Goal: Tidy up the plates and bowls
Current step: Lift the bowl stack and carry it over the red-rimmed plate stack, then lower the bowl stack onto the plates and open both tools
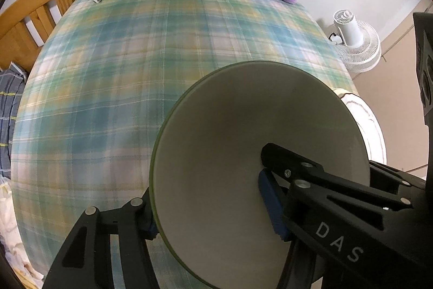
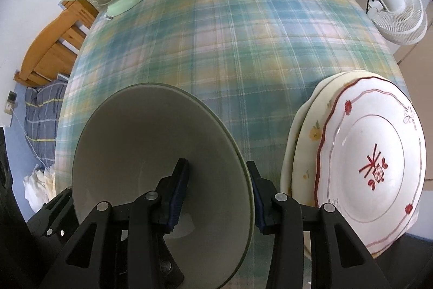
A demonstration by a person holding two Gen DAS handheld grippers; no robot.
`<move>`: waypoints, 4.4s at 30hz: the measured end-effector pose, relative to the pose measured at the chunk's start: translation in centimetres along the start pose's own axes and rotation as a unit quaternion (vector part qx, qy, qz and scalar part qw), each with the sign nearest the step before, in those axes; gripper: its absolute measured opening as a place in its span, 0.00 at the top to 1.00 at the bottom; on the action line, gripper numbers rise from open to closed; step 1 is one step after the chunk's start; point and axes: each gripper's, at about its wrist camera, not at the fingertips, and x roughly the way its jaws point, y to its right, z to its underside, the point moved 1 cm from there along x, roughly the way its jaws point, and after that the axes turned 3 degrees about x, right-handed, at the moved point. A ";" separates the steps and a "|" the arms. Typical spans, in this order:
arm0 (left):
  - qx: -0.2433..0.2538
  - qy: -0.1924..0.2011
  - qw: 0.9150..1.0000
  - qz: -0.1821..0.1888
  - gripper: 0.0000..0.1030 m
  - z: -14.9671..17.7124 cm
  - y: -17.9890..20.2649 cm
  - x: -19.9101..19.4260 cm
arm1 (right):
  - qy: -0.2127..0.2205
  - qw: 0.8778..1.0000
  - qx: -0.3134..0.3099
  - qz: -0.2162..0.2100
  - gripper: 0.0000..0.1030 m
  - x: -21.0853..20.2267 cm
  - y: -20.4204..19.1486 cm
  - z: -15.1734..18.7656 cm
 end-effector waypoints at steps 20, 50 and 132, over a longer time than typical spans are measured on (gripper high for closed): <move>0.027 0.033 0.999 -0.008 0.40 -0.4 3.0 -5.6 | 0.045 0.999 0.019 0.004 0.56 -6.6 -0.2 1.2; -0.026 0.056 0.998 -0.031 0.40 -2.1 15.5 -4.0 | 0.049 0.998 -0.047 -0.015 0.56 -10.8 11.6 -1.8; 0.057 0.145 0.984 -0.081 0.14 -1.3 12.3 -8.7 | 0.187 0.979 -0.013 0.079 0.27 -16.0 11.4 1.1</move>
